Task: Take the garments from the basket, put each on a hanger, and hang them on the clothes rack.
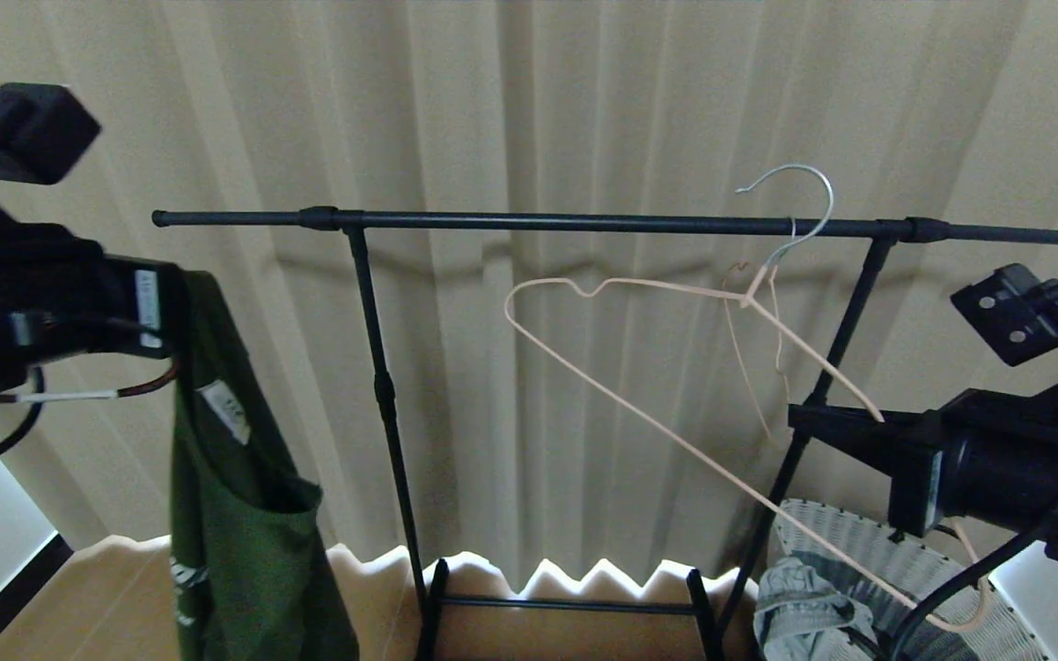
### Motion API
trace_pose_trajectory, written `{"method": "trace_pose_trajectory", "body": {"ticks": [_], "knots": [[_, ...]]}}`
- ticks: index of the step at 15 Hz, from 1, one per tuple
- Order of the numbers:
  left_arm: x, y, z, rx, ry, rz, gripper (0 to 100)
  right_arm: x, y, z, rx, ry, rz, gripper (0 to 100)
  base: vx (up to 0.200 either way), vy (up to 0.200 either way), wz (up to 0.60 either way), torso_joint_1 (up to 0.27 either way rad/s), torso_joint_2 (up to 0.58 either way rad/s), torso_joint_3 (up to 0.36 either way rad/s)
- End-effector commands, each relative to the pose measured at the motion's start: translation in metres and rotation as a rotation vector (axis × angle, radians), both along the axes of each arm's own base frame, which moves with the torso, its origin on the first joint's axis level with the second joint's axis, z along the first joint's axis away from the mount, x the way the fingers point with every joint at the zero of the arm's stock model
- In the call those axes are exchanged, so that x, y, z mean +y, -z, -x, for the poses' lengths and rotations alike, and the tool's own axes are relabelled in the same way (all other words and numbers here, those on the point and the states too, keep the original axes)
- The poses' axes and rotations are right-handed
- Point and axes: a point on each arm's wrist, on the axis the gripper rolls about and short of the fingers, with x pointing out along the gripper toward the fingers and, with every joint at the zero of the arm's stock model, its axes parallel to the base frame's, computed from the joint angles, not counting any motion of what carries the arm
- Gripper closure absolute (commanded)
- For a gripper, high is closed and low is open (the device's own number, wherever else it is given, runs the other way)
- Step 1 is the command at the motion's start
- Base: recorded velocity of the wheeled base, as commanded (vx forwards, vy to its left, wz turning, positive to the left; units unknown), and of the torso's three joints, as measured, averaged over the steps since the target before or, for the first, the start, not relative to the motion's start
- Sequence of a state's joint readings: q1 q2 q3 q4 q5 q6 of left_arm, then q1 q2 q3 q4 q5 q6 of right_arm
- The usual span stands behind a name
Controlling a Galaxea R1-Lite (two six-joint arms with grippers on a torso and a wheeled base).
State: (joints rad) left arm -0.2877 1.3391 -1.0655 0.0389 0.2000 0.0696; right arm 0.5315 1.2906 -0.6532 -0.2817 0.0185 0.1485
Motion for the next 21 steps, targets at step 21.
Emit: {"method": "trace_pose_trajectory", "body": {"ticks": [21], "knots": [[-0.069,0.026,-0.097,0.067,-0.065,-0.015,100,0.067,0.016,-0.024,-0.005,-0.301,-0.059,100,0.000,0.000,0.00,0.000,0.00,0.000]]}}
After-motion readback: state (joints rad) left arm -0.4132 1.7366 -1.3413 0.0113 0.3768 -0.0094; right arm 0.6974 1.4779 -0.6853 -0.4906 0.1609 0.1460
